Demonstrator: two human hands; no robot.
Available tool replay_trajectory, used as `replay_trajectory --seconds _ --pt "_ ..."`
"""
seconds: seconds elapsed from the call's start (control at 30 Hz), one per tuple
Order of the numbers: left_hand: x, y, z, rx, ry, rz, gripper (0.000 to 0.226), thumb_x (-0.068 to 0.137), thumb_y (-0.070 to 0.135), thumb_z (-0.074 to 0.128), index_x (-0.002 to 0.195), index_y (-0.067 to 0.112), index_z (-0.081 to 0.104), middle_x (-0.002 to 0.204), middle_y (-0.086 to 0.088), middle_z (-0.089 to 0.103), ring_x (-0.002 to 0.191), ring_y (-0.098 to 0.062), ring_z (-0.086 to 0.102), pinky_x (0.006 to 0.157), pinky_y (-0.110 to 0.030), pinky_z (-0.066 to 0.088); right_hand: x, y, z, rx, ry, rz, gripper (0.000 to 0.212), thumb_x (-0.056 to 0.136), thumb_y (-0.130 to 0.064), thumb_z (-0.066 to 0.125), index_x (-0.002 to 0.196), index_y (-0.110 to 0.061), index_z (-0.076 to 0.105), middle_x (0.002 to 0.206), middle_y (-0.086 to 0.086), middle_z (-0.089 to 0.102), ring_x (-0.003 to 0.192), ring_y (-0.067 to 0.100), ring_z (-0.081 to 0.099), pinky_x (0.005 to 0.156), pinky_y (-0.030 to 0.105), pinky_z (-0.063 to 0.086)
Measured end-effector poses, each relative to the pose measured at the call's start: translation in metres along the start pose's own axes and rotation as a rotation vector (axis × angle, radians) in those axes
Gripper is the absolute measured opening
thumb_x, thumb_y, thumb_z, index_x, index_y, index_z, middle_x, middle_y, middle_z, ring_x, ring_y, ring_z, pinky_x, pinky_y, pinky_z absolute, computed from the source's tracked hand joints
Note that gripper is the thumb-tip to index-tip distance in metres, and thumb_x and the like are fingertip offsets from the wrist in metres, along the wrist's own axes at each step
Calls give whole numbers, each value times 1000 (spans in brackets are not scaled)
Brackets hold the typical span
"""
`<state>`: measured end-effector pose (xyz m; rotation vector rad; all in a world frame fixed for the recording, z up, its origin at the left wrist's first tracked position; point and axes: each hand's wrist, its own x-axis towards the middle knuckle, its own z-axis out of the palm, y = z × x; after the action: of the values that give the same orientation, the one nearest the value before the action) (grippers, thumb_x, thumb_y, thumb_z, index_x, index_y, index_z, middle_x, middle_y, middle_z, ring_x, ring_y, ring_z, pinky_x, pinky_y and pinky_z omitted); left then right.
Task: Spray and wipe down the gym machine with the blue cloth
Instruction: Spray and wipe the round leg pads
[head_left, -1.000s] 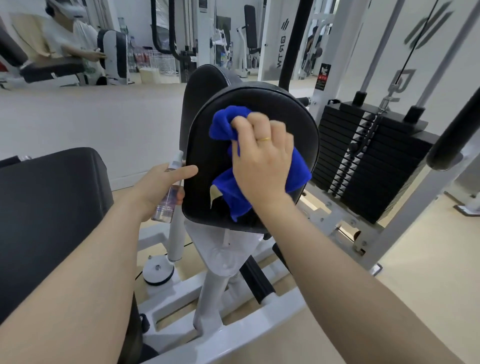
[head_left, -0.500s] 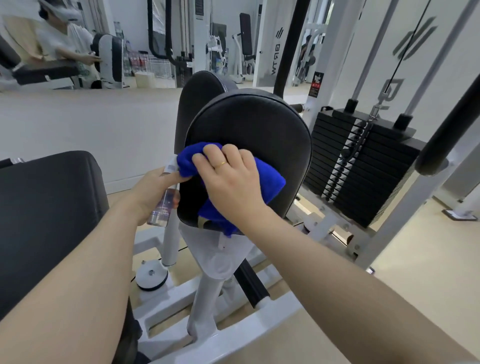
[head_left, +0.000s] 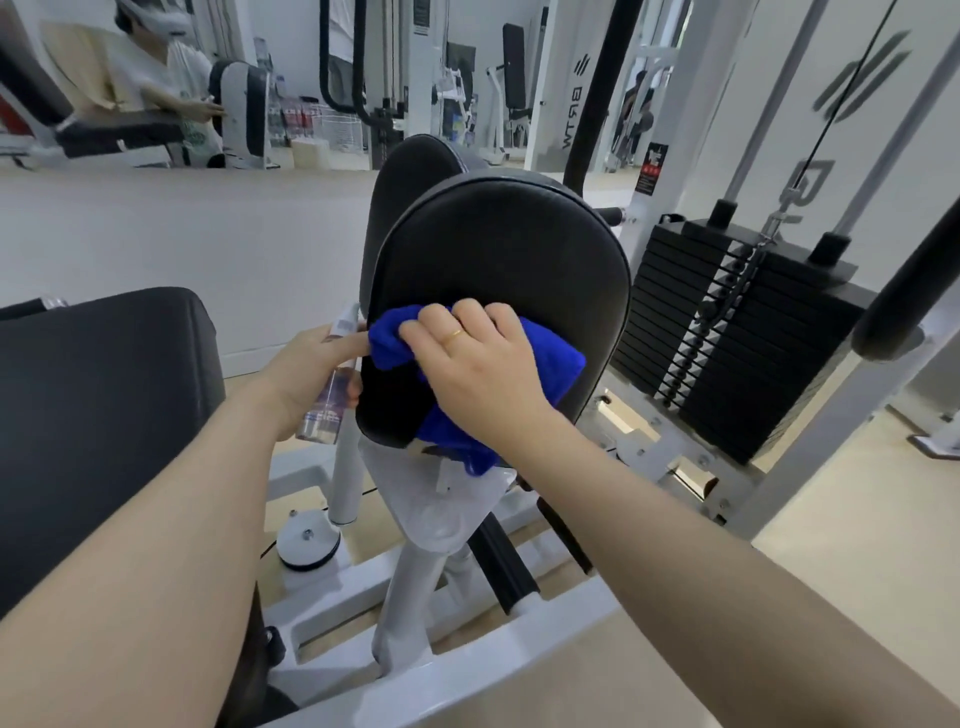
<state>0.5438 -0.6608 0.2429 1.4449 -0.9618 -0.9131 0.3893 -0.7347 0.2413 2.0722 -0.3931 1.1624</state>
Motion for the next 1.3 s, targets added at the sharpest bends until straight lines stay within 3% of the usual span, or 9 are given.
replay_trajectory --seconds 0.2,0.3,0.43,0.53,0.67,0.87,0.93,1.07,1.3 --pt "5 1 -3 37 -12 -41 23 79 34 66 74 15 54 40 2 49 36 -9 43 47 -19 45 44 52 -13 -82 227 310 14 81 -11 59 91 -16 68 88 0 66 78 24 57 72 35 36" --pt "5 1 -4 57 -39 -52 37 57 44 70 74 15 54 42 1 49 38 -10 44 47 -20 45 -2 33 1 -19 144 104 15 84 -7 54 91 -16 64 85 1 65 73 23 54 67 35 37" --pt "5 2 -7 109 9 -65 27 76 39 68 72 17 53 43 -1 49 46 -16 46 56 -24 45 -26 52 -10 -21 -19 -227 26 86 -1 45 83 -16 65 81 0 62 67 22 55 66 33 37" --pt "4 4 -8 146 22 -78 24 83 39 63 78 17 53 45 -3 49 49 -18 48 62 -29 41 -6 89 -24 -155 72 -166 20 84 -5 51 83 -18 65 79 -1 62 69 22 54 67 33 36" --pt "2 5 -2 142 48 -105 21 87 35 58 84 15 52 42 0 50 45 -15 47 51 -22 47 -38 87 -17 -72 128 43 15 80 -5 58 85 -16 66 84 1 64 73 22 52 68 34 35" --pt "-5 5 -6 207 105 -111 28 89 42 53 90 14 52 42 0 50 52 -20 48 65 -30 44 -98 66 -15 12 -265 -215 25 81 -4 46 93 -18 63 89 1 62 74 23 57 72 33 37" --pt "-6 6 -5 230 122 -116 29 90 43 52 89 14 51 42 0 51 50 -19 48 67 -30 44 -73 84 -20 -48 -185 -168 22 78 -4 54 92 -19 62 90 2 62 75 23 54 70 35 35" --pt "-5 7 0 203 119 -139 25 89 43 53 91 18 51 46 -1 53 43 -14 49 63 -28 44 -61 79 -12 -82 73 157 21 76 -4 57 92 -18 58 98 1 50 82 23 45 72 35 32" --pt "-12 9 -1 199 110 -123 25 90 41 52 90 16 51 42 2 50 50 -18 48 66 -29 46 -106 39 -2 48 -211 -129 26 74 -7 59 97 -20 58 92 1 63 81 23 55 78 35 33"
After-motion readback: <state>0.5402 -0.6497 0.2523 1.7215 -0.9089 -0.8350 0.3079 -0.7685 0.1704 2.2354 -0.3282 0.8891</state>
